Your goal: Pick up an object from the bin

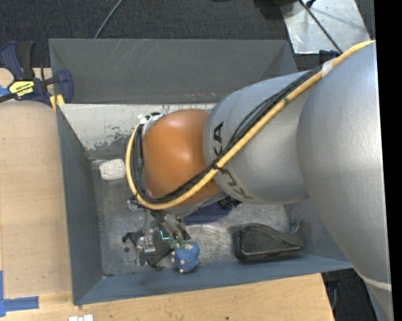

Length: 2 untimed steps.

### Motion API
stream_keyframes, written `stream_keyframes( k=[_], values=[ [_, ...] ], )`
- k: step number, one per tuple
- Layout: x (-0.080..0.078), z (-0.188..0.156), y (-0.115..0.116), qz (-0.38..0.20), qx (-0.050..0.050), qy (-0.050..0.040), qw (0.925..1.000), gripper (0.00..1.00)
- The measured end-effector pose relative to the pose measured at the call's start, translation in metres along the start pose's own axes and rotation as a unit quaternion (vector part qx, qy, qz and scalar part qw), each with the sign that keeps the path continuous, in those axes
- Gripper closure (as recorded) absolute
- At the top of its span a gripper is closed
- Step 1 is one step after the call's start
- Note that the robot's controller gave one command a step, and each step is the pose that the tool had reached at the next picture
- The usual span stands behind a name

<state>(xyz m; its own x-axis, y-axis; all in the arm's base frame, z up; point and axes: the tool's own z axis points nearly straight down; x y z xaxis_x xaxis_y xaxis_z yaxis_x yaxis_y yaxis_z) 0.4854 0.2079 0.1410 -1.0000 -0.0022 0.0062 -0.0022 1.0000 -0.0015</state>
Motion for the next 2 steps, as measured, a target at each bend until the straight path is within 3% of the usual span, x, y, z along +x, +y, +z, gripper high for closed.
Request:
stream_keyframes(
  k=[1,2],
  values=[
    [-0.001,0.064,-0.073,-0.06,0.001,-0.001,0.9982,0.0],
    [-0.019,0.062,-0.128,-0.204,0.001,-0.0052,0.979,0.0]
  ],
)
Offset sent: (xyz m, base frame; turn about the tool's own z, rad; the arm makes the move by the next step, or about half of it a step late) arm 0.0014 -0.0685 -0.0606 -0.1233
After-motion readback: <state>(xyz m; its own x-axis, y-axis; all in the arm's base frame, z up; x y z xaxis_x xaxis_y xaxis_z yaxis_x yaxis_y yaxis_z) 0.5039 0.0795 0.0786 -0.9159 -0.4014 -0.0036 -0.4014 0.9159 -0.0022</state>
